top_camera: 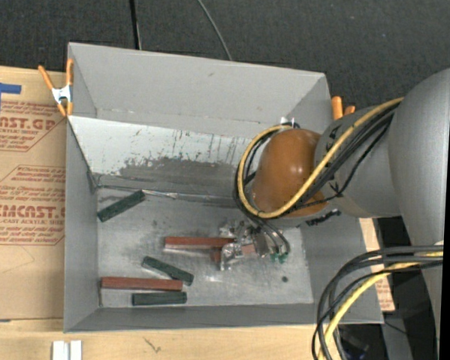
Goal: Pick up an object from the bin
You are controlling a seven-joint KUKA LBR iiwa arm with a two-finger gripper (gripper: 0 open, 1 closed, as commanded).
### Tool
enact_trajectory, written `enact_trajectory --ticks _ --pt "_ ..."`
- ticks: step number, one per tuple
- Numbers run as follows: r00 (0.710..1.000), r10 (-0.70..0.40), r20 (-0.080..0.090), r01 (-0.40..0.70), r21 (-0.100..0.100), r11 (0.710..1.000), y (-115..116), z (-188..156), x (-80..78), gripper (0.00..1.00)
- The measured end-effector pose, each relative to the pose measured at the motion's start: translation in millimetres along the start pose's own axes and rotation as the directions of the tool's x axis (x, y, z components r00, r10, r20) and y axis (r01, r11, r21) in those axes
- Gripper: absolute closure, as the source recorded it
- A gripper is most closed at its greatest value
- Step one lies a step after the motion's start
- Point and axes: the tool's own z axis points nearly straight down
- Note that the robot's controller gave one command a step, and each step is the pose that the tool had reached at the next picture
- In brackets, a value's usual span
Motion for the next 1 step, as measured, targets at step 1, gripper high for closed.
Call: enact_trajectory --ticks 1 --pt "1.0 0.0 0.001 0.0 0.0 1.0 0.0 0.0 -0.1 1.0"
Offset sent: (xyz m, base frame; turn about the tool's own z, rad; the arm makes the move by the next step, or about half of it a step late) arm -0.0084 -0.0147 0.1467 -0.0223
